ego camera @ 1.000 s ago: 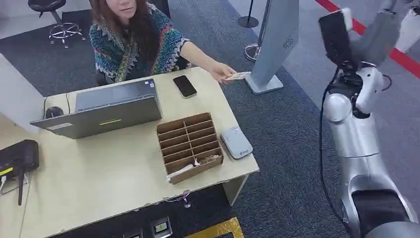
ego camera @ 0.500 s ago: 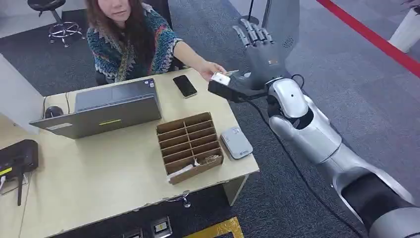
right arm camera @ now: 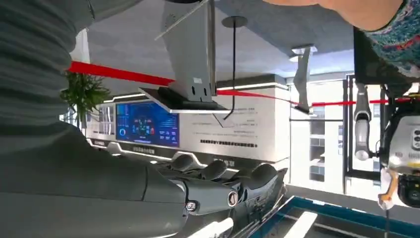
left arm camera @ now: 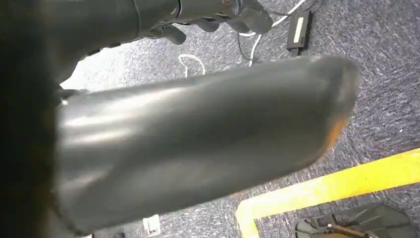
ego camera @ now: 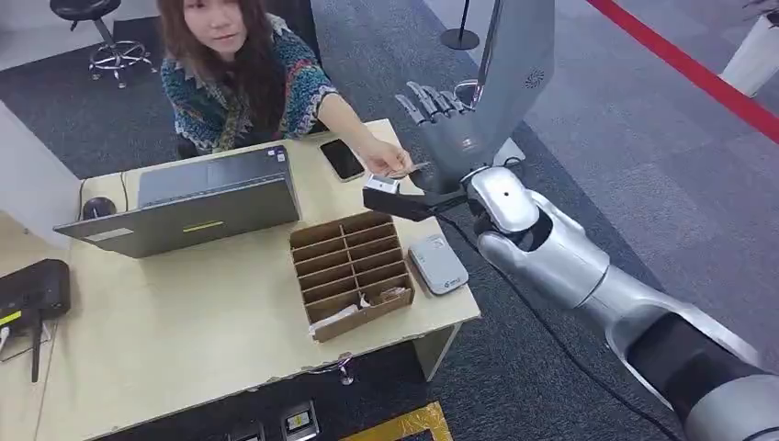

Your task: Pass the card to the sensor for recognition and then transmit it.

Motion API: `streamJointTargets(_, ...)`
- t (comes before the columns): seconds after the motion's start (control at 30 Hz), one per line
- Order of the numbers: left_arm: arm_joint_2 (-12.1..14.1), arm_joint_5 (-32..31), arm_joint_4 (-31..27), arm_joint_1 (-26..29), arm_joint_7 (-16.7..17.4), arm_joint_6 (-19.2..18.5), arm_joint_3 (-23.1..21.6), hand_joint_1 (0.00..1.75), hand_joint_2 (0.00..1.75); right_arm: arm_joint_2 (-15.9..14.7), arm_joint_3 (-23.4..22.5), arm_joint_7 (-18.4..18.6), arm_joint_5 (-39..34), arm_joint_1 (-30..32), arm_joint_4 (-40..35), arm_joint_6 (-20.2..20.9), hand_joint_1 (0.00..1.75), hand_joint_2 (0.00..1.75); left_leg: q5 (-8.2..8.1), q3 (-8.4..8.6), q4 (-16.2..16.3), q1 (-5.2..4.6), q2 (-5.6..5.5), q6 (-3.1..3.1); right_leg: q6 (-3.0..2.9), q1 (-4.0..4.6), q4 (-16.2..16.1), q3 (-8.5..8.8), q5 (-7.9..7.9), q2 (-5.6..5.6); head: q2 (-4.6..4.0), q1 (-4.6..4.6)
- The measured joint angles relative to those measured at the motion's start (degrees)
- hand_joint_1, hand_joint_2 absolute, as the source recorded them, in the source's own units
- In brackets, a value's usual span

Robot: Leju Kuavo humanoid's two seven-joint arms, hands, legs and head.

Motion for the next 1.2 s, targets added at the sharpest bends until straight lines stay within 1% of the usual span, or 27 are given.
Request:
streamJointTargets(0.1,0.09,0.04,0.00,0.00,0.00,0.00,-0.09,0.00,0.00,-0.02,0.68,0.00,-0.02,-0.06,0.37,-0.15,0.00,1.75,0.00,0.00,0.00,0.00,0.02,0.00,0.00,0.00,0.00,-0.01,0.00,0.02,0.00,0.00)
streamJointTargets(0.13,0.09,0.07,0.00,0.00,0.00,0.00,-0.11,0.00,0.00,-0.02,0.79,-0.02,-0.07,-0.07,0.46,-0.17,0.03,1.75,0.00,0.00,0.00,0.00,0.02,0.00,0.00,0.00,0.00,-0.01,0.00,0.02,0.00,0.00)
streamJointTargets(0.17,0.11,0.13,0.00,0.01,0.00,0.02,-0.11,0.00,0.00,-0.02,0.96,-0.02,-0.09,-0.12,0.55,-0.20,1.52,1.75,0.00,0.00,0.00,0.00,0.02,0.00,0.00,0.00,0.00,-0.01,0.00,0.02,0.00,-0.02)
streamJointTargets(0.2,0.11,0.33,0.00,0.04,0.00,0.07,-0.11,0.00,0.00,0.00,1.22,-0.04,-0.28,-0.23,0.64,-0.24,1.71,1.75,0.00,0.00,0.00,0.00,0.02,0.00,0.00,0.00,0.00,-0.01,0.00,0.02,0.00,0.00)
streamJointTargets(0.23,0.13,0.59,0.00,0.07,0.00,0.13,-0.13,0.00,0.00,0.00,1.46,-0.13,-0.35,-0.35,0.77,-0.26,1.75,1.75,0.00,0.00,0.00,0.00,0.02,0.00,0.00,0.00,0.00,-0.01,0.00,0.02,0.00,0.00)
streamJointTargets(0.47,0.20,1.03,0.00,0.26,-0.02,0.17,-0.20,0.00,0.00,0.42,1.88,-0.96,-1.44,-0.96,1.86,-0.04,1.75,1.75,0.00,-0.01,0.00,0.00,0.02,0.00,0.00,0.00,0.00,0.00,0.00,0.01,0.00,0.00)
streamJointTargets(1.2,0.22,1.66,-0.09,0.46,-0.04,0.66,-0.66,0.00,0.00,1.38,2.97,-1.20,-3.32,-1.49,4.77,-0.22,1.75,1.75,0.00,0.00,0.00,0.00,0.02,0.00,0.00,0.00,0.00,-0.03,0.00,0.02,0.00,0.00)
